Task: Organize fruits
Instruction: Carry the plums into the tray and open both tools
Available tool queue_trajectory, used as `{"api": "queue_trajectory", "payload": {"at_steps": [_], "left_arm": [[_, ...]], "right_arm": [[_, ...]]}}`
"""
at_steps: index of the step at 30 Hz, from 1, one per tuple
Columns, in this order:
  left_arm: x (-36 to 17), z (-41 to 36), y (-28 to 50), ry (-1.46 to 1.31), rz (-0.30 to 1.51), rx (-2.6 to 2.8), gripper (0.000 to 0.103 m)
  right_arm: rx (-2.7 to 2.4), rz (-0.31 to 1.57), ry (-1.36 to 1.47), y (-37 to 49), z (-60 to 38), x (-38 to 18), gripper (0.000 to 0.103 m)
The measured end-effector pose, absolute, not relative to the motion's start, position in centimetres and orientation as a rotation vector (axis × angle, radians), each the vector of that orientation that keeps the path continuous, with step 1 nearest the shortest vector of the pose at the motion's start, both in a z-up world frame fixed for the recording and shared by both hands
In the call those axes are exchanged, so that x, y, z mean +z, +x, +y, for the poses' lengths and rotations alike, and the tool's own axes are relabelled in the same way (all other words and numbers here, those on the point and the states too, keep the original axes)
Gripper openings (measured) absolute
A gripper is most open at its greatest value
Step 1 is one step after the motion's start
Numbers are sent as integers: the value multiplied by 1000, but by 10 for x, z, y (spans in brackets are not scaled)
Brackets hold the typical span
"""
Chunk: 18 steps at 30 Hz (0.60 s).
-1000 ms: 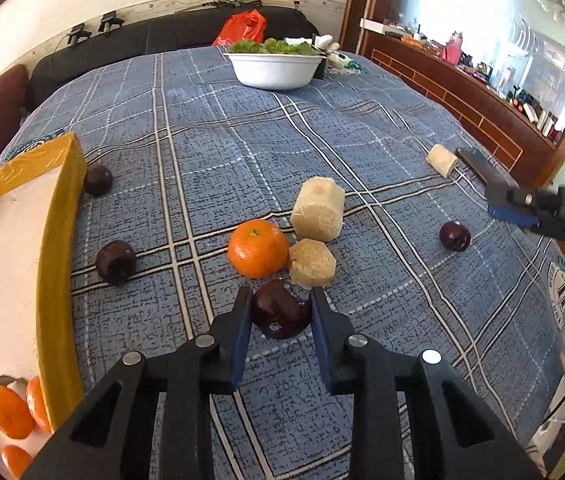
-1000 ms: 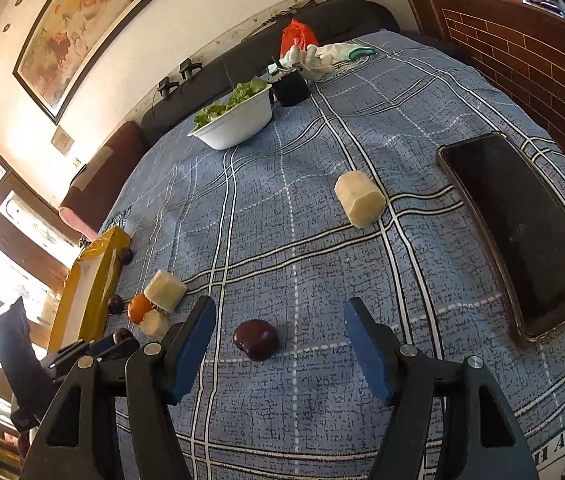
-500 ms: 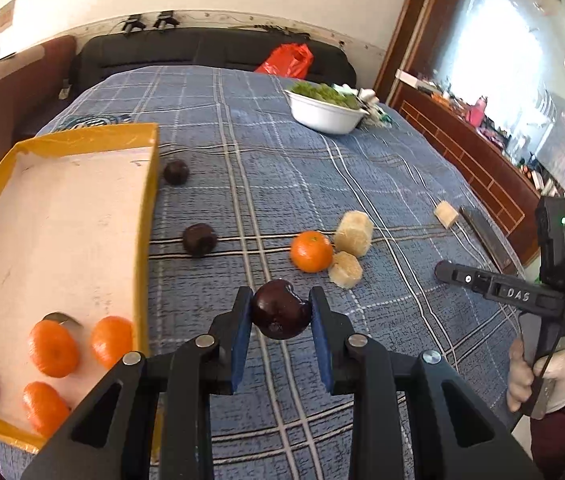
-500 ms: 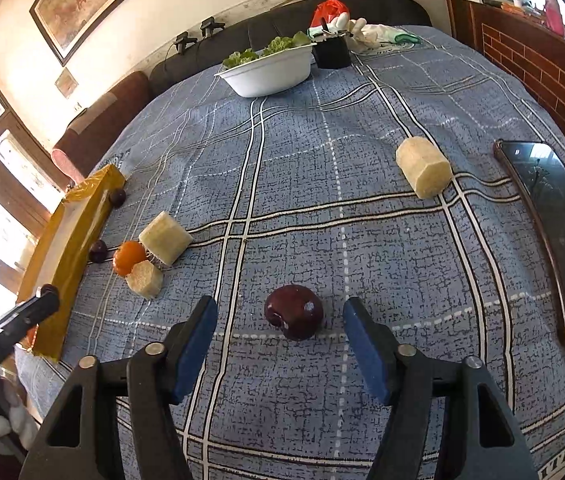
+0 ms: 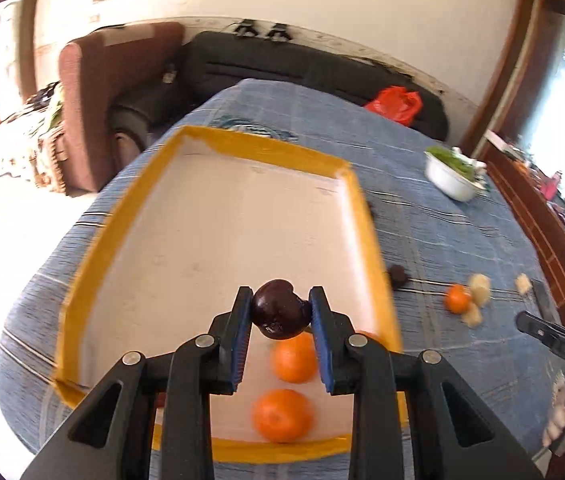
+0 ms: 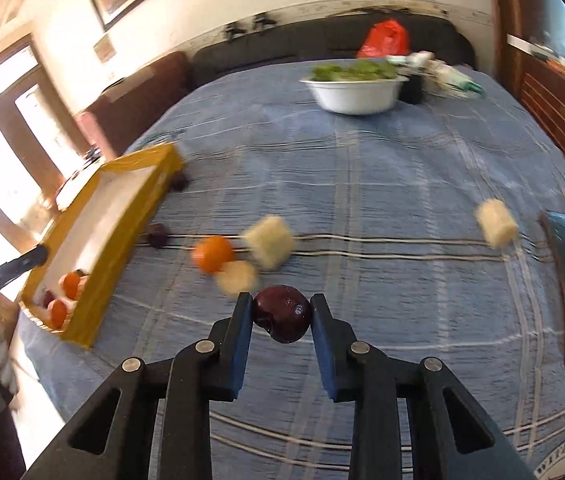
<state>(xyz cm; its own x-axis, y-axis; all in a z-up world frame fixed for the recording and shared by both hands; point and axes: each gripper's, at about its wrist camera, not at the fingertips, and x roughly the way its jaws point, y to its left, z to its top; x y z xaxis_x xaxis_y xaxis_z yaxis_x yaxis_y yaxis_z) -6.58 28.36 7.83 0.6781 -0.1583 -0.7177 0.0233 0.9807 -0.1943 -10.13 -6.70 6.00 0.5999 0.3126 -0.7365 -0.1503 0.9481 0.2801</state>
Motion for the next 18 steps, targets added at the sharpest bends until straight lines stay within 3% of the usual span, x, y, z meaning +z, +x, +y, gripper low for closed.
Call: {"api": "queue_trajectory", "payload": {"at_steps": [11,18], "left_arm": [[54,323,-38,-185,901,-18,28],[47,331,-31,-215,916,-27,28]], "right_arm": [[659,971,63,-92,107,72,33],[719,1120,-46,-71,177,47,33]]}}
